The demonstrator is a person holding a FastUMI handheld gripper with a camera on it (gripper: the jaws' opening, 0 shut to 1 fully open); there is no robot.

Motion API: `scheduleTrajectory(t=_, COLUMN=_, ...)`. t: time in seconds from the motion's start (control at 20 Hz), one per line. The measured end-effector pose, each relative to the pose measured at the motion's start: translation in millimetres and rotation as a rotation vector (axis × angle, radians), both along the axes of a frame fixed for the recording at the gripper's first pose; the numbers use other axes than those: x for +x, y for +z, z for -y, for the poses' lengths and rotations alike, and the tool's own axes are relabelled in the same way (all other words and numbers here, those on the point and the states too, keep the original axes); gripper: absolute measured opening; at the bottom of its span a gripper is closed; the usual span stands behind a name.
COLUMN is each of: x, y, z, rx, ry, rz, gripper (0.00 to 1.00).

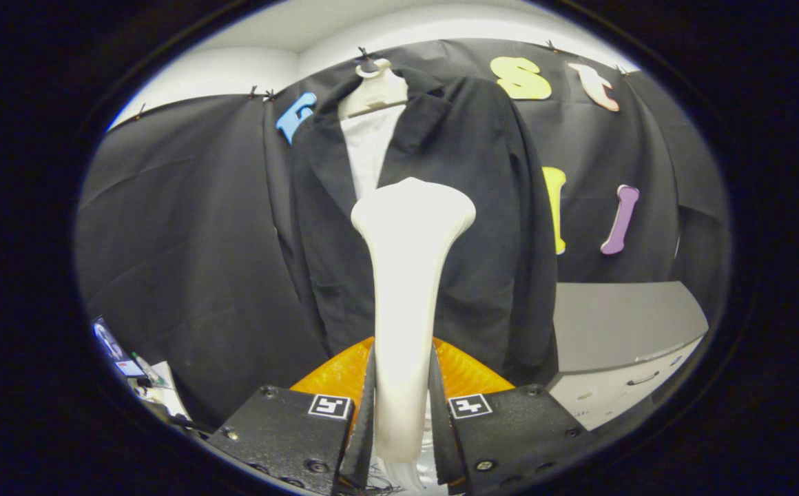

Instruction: Iron the clothes twice with a garment steamer, once on the left side and once on the right side.

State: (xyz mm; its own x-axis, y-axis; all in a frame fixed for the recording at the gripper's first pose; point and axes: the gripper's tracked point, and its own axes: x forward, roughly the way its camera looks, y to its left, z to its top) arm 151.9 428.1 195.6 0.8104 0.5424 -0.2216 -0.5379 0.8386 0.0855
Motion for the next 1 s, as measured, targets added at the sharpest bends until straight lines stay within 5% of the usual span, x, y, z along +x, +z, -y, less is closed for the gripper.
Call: scheduleTrajectory(t=1.0, x=-2.5, y=115.8, z=-156.6, rx=0.021, ry=0.107, rz=0.181, gripper=0.39)
